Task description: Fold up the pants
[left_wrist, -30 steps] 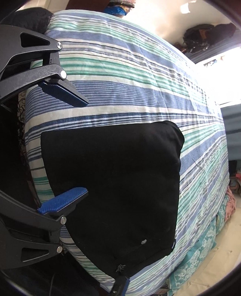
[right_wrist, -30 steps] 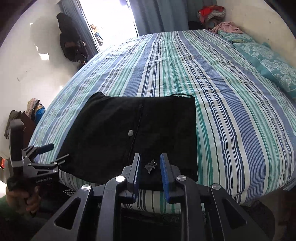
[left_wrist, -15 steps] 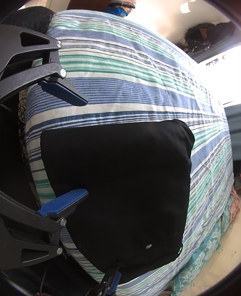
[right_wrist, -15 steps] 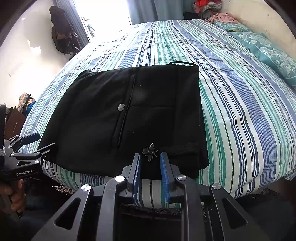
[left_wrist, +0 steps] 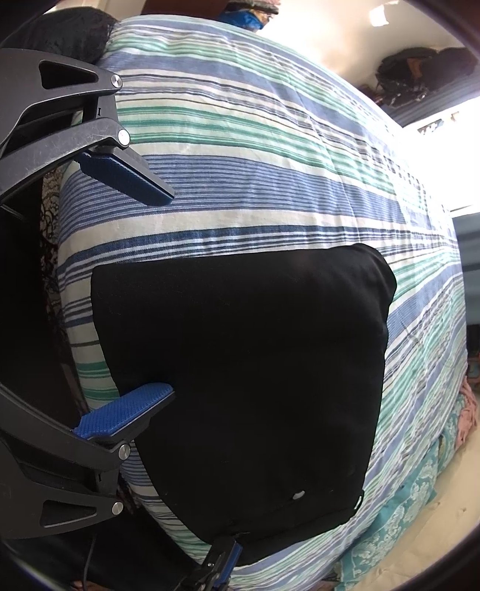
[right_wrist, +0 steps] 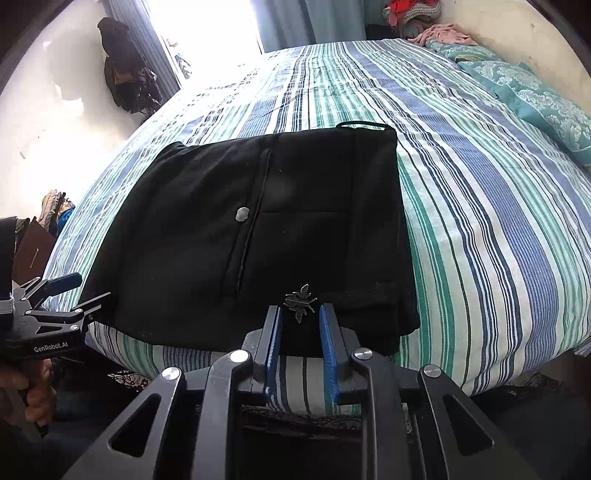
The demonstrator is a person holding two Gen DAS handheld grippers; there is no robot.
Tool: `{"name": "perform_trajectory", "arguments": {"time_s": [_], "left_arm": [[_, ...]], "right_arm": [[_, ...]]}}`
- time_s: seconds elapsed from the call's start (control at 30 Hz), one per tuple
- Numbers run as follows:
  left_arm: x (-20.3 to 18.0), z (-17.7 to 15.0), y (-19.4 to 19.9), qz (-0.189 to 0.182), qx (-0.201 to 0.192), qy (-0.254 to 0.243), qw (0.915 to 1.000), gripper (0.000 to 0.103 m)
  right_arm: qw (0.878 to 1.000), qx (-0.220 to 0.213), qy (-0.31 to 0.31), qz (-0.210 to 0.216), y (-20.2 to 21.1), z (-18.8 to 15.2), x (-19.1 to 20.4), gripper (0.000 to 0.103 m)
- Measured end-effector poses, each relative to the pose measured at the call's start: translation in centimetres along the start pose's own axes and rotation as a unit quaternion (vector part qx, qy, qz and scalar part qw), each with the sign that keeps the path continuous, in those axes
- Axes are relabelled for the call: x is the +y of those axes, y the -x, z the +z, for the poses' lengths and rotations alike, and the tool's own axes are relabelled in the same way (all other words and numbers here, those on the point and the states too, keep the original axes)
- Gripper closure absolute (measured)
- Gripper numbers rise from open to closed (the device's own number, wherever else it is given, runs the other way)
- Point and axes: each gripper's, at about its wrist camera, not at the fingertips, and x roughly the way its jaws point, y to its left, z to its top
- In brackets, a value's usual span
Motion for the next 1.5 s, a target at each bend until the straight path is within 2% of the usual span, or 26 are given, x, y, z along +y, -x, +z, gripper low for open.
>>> {"name": "perform_trajectory", "arguments": {"time_s": [0.17, 0.3, 0.33, 0.4, 0.43, 0.5, 0.57, 0.7, 0.8, 0.83, 0.87, 0.97, 1.03, 1.07, 1.1, 1.13, 1.17, 1.2, 1.23, 1.3, 1.37, 1.43, 1.5], "left_arm": [[0.4, -0.1, 0.5, -0.006, 0.006, 0.004, 1.0, 0.006], [1.9, -0.2, 2.0, -0.006, -0.004, 0.014, 0.9999, 0.006], [2.6, -0.1, 2.3, -0.007, -0.009, 0.02, 0.9997, 0.006], [4.4, 0.2, 2.9, -0.017, -0.019, 0.04, 0.9989, 0.006], [5.5, 0.4, 2.9, -0.03, -0.023, 0.053, 0.9979, 0.006], [7.6, 1.2, 2.2, -0.065, -0.014, 0.081, 0.9945, 0.006], [9.1, 2.1, 1.1, -0.114, 0.003, 0.109, 0.9875, 0.006], [9.2, 3.4, -1.8, -0.188, 0.047, 0.116, 0.9742, 0.006], [7.9, 4.0, -3.3, -0.208, 0.065, 0.103, 0.9705, 0.006], [7.5, 4.1, -3.8, -0.209, 0.07, 0.099, 0.9703, 0.006], [7.2, 4.3, -4.4, -0.21, 0.073, 0.099, 0.9699, 0.006], [6.6, 4.7, -5.8, -0.234, 0.087, 0.118, 0.961, 0.005], [6.1, 5.2, -6.4, -0.238, 0.094, 0.13, 0.958, 0.004], [5.5, 5.4, -6.6, -0.24, 0.097, 0.127, 0.9574, 0.004], [4.8, 5.6, -6.7, -0.243, 0.1, 0.12, 0.9573, 0.011], [4.0, 5.8, -6.5, -0.253, 0.1, 0.108, 0.9562, 0.045], [3.1, 6.0, -6.0, -0.242, 0.096, 0.096, 0.9607, 0.049], [2.8, 6.1, -5.4, -0.225, 0.086, 0.085, 0.9668, 0.064], [2.4, 6.3, -4.8, -0.22, 0.079, 0.078, 0.9692, 0.077], [2.7, 6.7, -3.6, -0.226, 0.067, 0.08, 0.9686, 0.082], [3.6, 7.5, -2.1, -0.245, 0.05, 0.089, 0.9642, 0.082], [4.7, 8.9, -0.4, -0.264, 0.025, 0.1, 0.9588, 0.083], [6.2, 11.1, 1.0, -0.262, -0.003, 0.11, 0.9587, 0.083]], "right_arm": [[1.0, -0.001, -0.004, 0.007, 0.3, -0.2, -0.1, 0.081], [1.0, 0.008, -0.021, 0.021, 1.2, -0.4, -0.6, 0.078], [0.999, 0.009, -0.032, 0.03, 1.6, -0.5, -0.9, 0.074], [0.997, -0.009, -0.056, 0.051, 3.1, -0.7, -1.6, 0.052], [0.995, -0.028, -0.067, 0.063, 4.1, -0.6, -2.3, 0.049], [0.992, -0.05, -0.086, 0.083, 5.1, 0.0, -3.8, 0.034], [0.989, -0.05, -0.096, 0.098, 4.8, 1.2, -5.7, 0.03], [0.977, 0.016, -0.142, 0.161, -0.2, 3.5, -10.2, 0.027], [0.95, 0.062, -0.204, 0.229, -4.1, 4.2, -12.7, 0.027], [0.939, 0.076, -0.217, 0.257, -5.2, 4.4, -13.0, 0.027], [0.933, 0.088, -0.219, 0.272, -6.1, 4.5, -13.0, 0.027], [0.925, 0.118, -0.19, 0.308, -7.7, 5.0, -11.4, 0.025], [0.93, 0.125, -0.164, 0.303, -8.0, 5.3, -10.2, 0.022], [0.927, 0.126, -0.161, 0.315, -8.1, 5.4, -9.8, 0.022], [0.923, 0.129, -0.163, 0.323, -8.3, 5.3, -9.5, 0.023], [0.925, 0.129, -0.159, 0.32, -8.5, 5.3, -9.2, 0.026], [0.928, 0.132, -0.149, 0.314, -8.6, 5.2, -8.7, 0.035], [0.932, 0.132, -0.14, 0.307, -8.6, 5.2, -8.3, 0.049], [0.932, 0.13, -0.136, 0.309, -8.5, 5.2, -7.9, 0.053], [0.933, 0.115, -0.129, 0.316, -8.0, 5.2, -7.3, 0.062], [0.931, 0.096, -0.127, 0.329, -7.1, 5.7, -6.6, 0.065], [0.924, 0.075, -0.134, 0.351, -6.1, 6.8, -5.8, 0.066], [0.919, 0.049, -0.125, 0.371, -5.1, 8.7, -4.3, 0.067]]}}
